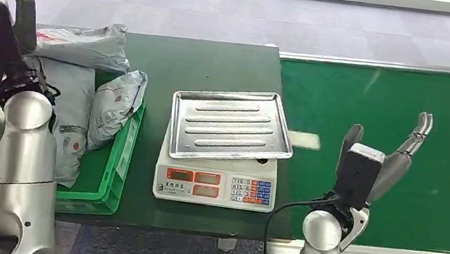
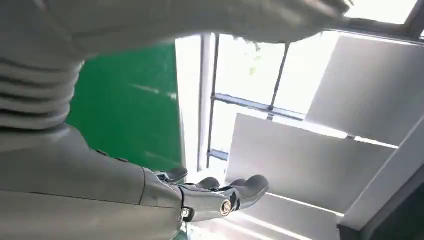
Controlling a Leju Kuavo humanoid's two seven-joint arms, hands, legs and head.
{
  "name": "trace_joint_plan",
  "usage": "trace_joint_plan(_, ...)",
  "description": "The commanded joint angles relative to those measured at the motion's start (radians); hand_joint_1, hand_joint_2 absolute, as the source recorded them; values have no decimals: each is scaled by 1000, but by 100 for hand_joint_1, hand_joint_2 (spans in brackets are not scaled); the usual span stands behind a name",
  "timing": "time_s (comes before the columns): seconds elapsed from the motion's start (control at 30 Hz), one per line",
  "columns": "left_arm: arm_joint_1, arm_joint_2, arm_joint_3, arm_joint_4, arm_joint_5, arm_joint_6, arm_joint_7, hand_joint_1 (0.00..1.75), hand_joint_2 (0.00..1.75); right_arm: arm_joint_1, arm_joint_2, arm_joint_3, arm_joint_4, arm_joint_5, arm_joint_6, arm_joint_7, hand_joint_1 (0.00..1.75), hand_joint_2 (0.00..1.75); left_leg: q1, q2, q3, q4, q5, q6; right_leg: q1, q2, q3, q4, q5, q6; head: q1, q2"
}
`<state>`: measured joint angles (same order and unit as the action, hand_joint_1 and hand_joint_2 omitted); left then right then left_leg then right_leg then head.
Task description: Moved the parcel from conveyor to table for the left to box.
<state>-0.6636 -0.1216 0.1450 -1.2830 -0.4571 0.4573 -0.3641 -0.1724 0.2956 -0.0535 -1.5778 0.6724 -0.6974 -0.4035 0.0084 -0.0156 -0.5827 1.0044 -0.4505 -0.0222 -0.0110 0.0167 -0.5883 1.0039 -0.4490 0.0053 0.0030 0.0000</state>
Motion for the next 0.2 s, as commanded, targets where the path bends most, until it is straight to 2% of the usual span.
trace_joint_plan(0.03, 240, -48, -71, -352, 287, -198, -137, 0, 175, 27, -39, 139, -41, -189, 68, -70, 0, 175, 0, 3, 2, -2, 0, 1, 0, 1, 1, -2, 0, 0, 0, 0)
trace_joint_plan(0.2, 329, -53, -114, -433, 368, -313, -196, 0, 175, 18, -87, 204, -43, -356, 156, -143, 0, 175, 0, 3, 1, -1, -1, 0, 1, 1, 0, -1, 0, 0, 0, 0)
